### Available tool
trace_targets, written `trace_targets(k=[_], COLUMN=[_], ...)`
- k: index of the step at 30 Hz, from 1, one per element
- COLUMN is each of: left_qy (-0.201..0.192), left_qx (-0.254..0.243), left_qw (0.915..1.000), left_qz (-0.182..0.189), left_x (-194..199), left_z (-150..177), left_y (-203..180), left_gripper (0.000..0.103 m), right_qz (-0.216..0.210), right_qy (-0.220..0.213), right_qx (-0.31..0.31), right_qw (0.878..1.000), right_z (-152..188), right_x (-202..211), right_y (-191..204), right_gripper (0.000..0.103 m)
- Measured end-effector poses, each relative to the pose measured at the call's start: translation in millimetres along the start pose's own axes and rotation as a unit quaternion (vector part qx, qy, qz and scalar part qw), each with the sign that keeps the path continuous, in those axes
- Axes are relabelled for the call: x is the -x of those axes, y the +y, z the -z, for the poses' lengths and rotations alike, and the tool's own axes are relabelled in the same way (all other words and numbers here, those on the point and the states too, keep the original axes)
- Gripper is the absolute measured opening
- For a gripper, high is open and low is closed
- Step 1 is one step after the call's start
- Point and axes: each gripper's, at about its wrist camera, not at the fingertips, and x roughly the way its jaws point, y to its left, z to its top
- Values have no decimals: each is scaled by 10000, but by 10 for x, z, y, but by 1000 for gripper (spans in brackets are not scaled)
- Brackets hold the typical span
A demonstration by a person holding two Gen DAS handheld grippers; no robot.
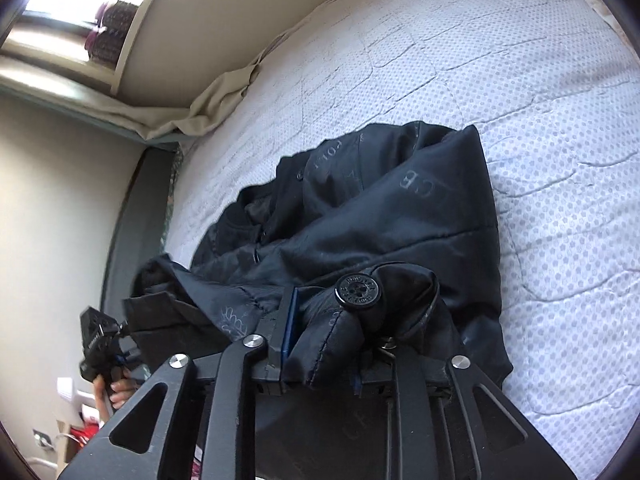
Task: Fold large clothes
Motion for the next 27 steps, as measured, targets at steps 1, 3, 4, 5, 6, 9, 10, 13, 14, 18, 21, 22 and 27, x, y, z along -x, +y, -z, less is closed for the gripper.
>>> trace_targets(k=[1,3,4,5,6,9,10,13,14,18,21,22,27], left_qy=[-45,-170,-256,-343,-445,-810,-833,-800,-776,-695,-594,-544,-329], left_qx=[9,1,-22,-59,-110,-331,-369,-406,-415,-435,-475,-483,-492], left_qw=[10000,9998,9996,9994,9989,9938,9931,9930,9932,9930,9927,9926,9921], left_qz=[22,75,68,11,-102,-680,-736,-762,-760,-847,-934,-968,-1108], left_x=[26,85,113,134,154,250,268,280,283,308,286,266,98], left_z=[-11,-36,-48,-59,-66,-105,-111,-97,-86,-29,11,26,95], left_y=[10,23,30,34,34,30,32,46,54,134,198,226,277], left_gripper=[73,75,76,76,76,77,77,77,77,77,77,77,75], right_qz=[-62,-252,-408,-537,-617,-748,-703,-529,-484,-376,-150,14,1070], right_qy=[-45,-183,-288,-433,-554,-974,-1061,-1140,-1129,-975,-818,-787,-866], right_qx=[-59,-217,-323,-424,-497,-559,-521,-392,-357,-196,7,99,551], right_qw=[10000,9993,9982,9967,9953,9909,9905,9913,9918,9943,9965,9968,9889], right_z=[-14,-43,-56,-66,-78,-122,-140,-152,-151,-130,-81,-59,20], right_x=[16,62,102,145,180,343,395,466,478,515,495,484,449], right_y=[-14,-50,-79,-97,-106,-111,-103,-75,-65,-31,-6,2,40], right_gripper=[23,35,41,54,63,64,64,64,64,64,64,64,64])
